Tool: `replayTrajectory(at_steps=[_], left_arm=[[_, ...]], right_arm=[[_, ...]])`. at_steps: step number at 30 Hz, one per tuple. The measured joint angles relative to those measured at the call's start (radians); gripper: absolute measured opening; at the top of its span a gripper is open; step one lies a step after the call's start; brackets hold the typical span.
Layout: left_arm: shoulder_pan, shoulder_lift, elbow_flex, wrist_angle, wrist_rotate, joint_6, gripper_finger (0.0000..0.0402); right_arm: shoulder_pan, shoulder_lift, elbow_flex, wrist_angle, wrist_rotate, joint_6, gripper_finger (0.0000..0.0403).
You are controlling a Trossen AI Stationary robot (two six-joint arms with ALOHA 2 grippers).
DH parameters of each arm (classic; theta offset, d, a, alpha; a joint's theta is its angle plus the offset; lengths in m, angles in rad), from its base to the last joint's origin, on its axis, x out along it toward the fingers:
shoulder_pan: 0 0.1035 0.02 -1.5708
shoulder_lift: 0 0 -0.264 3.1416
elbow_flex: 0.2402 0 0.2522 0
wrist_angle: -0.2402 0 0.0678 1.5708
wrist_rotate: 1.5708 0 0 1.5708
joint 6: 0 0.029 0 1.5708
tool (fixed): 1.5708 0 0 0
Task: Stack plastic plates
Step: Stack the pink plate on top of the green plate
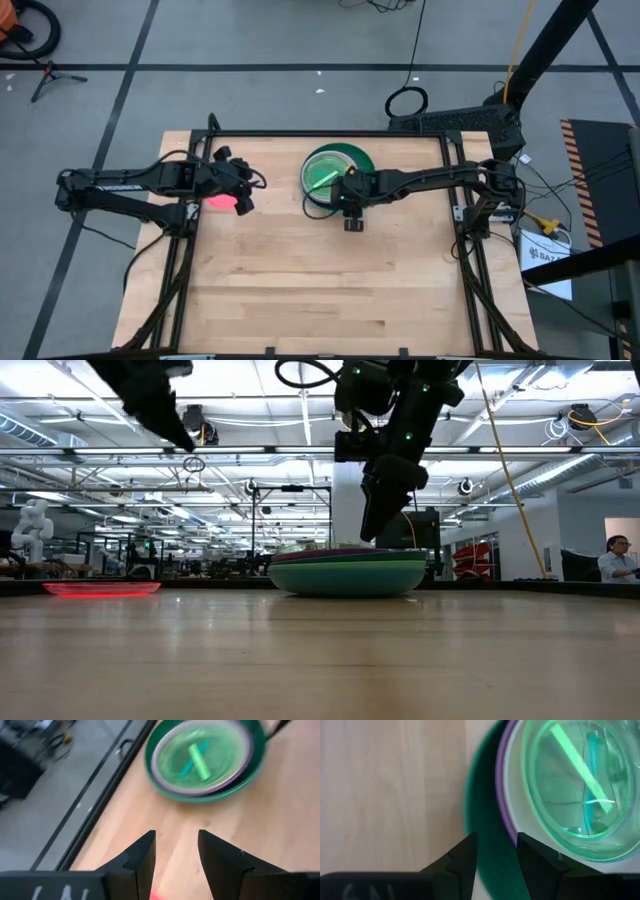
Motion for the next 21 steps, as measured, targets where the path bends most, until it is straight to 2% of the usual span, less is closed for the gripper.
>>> replayTrajectory(at_steps=[5,10,16,21], left_arm=[[0.04,0.002,-0.099,-0.005,-0.037,-0.056,0.0154],[0.116,0.058,-0.142,-0.07,-0.037,-0.206,0.0154],[0.163,0.225,-0.142,-0.134,-0.022,-0.421,0.0154],[0.147,0.375,-0.142,-0.11,0.076,-0.434,0.0154]], right_arm=[[0.031,-0.04,0.0,-0.027,0.0,-0.001,0.013],[0.034,-0.115,-0.002,-0.02,0.002,-0.042,0.013],[0.034,-0.26,-0.098,0.088,0.001,-0.096,0.013],[0.025,-0.387,-0.204,0.214,0.003,-0.143,0.013]])
